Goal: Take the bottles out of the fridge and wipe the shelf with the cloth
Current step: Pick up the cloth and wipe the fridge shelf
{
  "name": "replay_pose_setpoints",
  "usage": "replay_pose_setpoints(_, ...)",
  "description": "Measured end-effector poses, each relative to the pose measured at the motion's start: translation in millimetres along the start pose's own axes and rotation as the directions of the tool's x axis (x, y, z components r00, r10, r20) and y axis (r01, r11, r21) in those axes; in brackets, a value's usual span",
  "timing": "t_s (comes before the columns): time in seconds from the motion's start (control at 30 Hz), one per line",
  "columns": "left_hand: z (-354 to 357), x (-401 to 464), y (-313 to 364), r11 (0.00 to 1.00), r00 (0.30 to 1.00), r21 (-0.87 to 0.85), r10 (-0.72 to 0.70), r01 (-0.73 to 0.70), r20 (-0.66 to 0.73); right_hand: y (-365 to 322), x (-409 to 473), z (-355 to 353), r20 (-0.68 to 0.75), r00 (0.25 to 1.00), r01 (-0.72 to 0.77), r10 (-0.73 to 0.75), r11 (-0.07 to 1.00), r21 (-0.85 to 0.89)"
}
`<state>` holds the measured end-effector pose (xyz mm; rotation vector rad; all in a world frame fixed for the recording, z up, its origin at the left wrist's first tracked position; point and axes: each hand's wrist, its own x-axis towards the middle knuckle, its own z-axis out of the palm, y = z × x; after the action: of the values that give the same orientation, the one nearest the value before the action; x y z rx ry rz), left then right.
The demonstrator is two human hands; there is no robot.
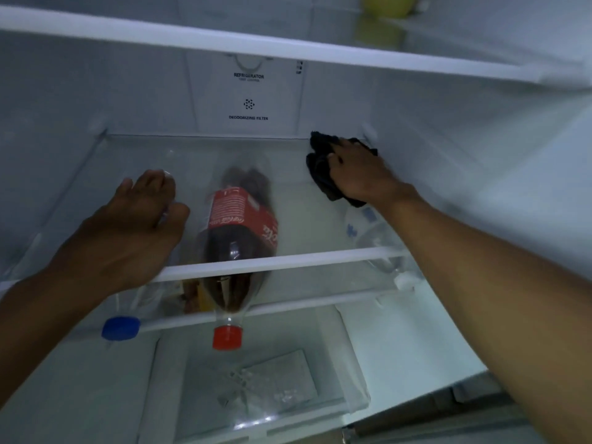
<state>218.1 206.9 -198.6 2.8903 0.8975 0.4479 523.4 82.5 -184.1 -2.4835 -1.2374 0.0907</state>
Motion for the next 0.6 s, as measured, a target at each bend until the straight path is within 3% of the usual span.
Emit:
replay_pose_setpoints(0.1,-5.5,0.2,5.5,0.998,0.999,-0.042,-0.04,0.041,0.016,7.6,-17.0,-2.3,-0.039,0.999,-0.003,0.002,1.0,-0.029)
replay_pose_setpoints(0.23,-6.2,-3.0,4.6,0.97,0.986,-0.231,-0.032,0.069,0.162,-0.6,-49.7,-5.4,-0.024,0.999,-0.043,0.042,0.998,-0.036)
replay_pose_setpoints(0.33,-10.5,-5.3,9.9,0.986,0.995,-0.145,-0.088,0.081,-0.045,-14.4,-73.0,-4.1,-0.056,0.997,-0.053,0.052,0.998,-0.025)
replay_pose_setpoints(0.5,-14.3,-14.7,5.0,0.994,0.995,-0.051,-0.094,0.092,-0.036,-64.6,-65.6,8.2,-0.006,1.0,-0.027,0.027,0.998,-0.061)
replay_pose_setpoints(0.6,-16.0,-15.7,-9.0,0.993,0.997,0.093,-0.064,0.067,-0.034,-121.5,-41.7,28.6,0.05,0.992,0.116,-0.112,0.988,-0.102)
